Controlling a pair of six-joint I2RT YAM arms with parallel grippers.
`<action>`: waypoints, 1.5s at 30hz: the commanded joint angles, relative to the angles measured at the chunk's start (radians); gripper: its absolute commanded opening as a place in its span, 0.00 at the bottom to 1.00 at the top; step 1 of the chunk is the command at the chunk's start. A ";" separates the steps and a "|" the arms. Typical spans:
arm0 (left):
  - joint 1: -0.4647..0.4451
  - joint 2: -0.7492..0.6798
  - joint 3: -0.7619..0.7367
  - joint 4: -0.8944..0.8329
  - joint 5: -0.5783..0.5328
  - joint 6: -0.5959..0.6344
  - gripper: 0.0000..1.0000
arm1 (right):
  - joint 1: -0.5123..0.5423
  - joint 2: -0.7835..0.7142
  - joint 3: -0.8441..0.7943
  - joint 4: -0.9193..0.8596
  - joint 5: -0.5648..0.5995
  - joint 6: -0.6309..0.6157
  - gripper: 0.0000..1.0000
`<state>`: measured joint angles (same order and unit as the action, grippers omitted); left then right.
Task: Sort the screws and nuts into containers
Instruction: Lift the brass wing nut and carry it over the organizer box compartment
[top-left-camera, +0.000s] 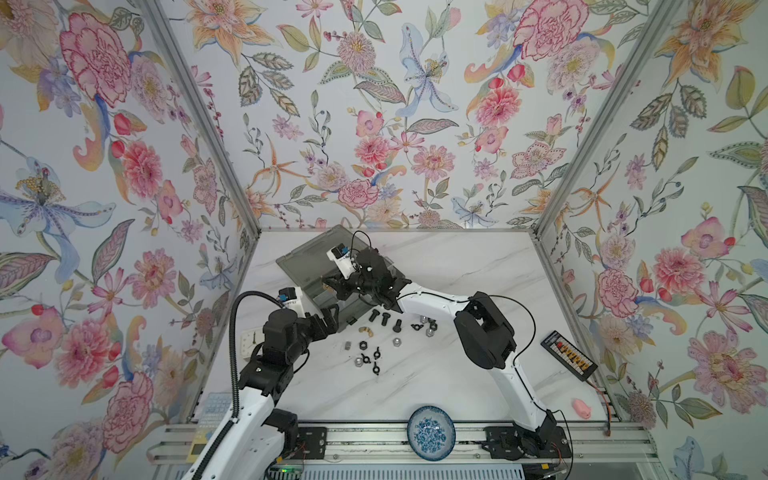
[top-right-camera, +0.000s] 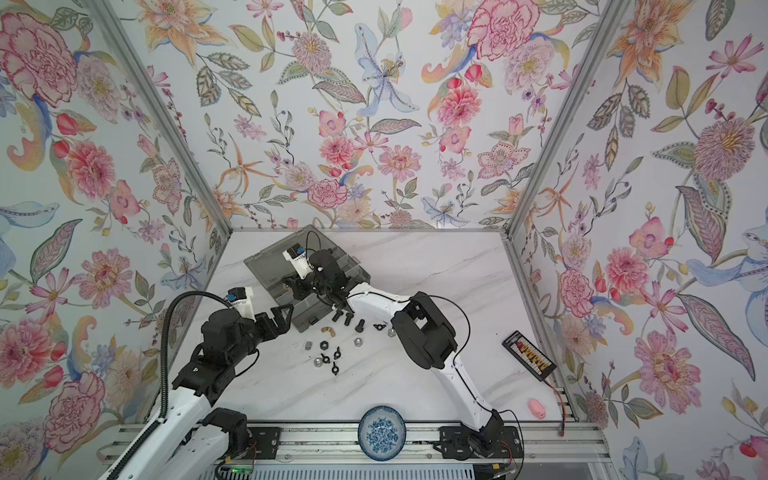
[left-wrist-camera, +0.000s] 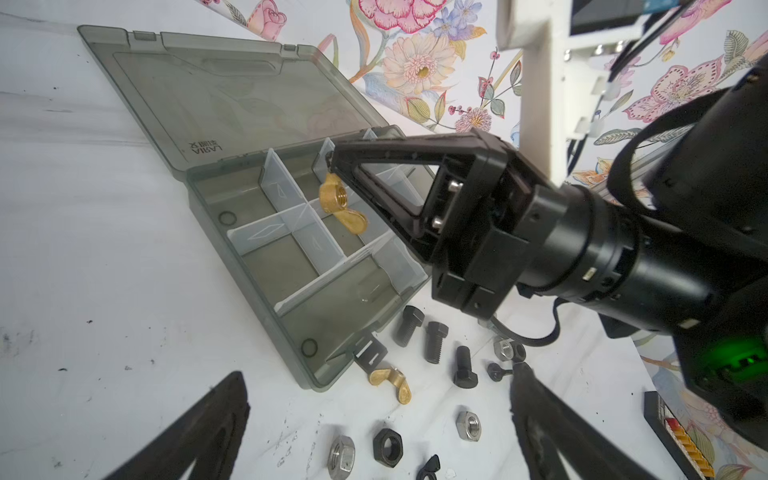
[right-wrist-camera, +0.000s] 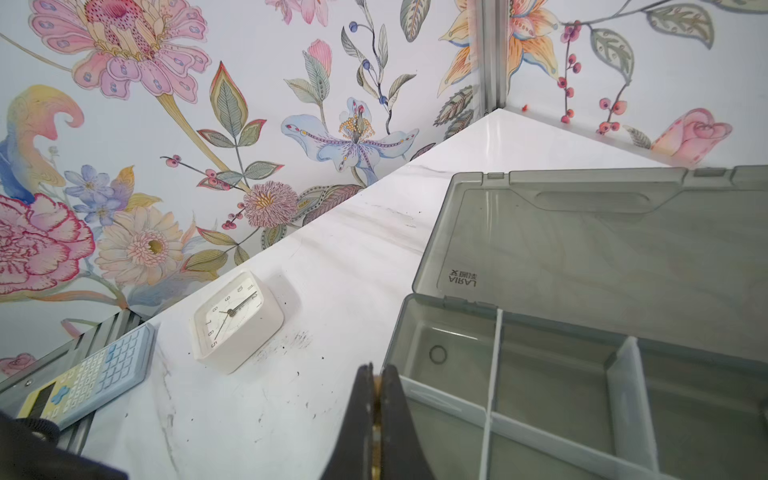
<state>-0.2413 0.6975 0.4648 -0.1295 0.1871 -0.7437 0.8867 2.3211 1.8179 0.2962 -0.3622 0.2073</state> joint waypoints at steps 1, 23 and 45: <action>0.015 -0.016 -0.014 -0.028 0.026 0.020 0.99 | -0.002 0.045 0.030 0.098 -0.027 0.041 0.00; 0.035 -0.010 -0.029 -0.019 0.026 0.032 0.99 | 0.003 0.139 -0.037 0.229 -0.031 0.070 0.00; 0.041 -0.012 -0.038 -0.008 0.033 0.028 0.99 | 0.004 0.157 -0.037 0.199 0.012 0.050 0.02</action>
<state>-0.2138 0.6937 0.4446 -0.1379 0.2062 -0.7284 0.8867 2.4634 1.7893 0.4908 -0.3660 0.2657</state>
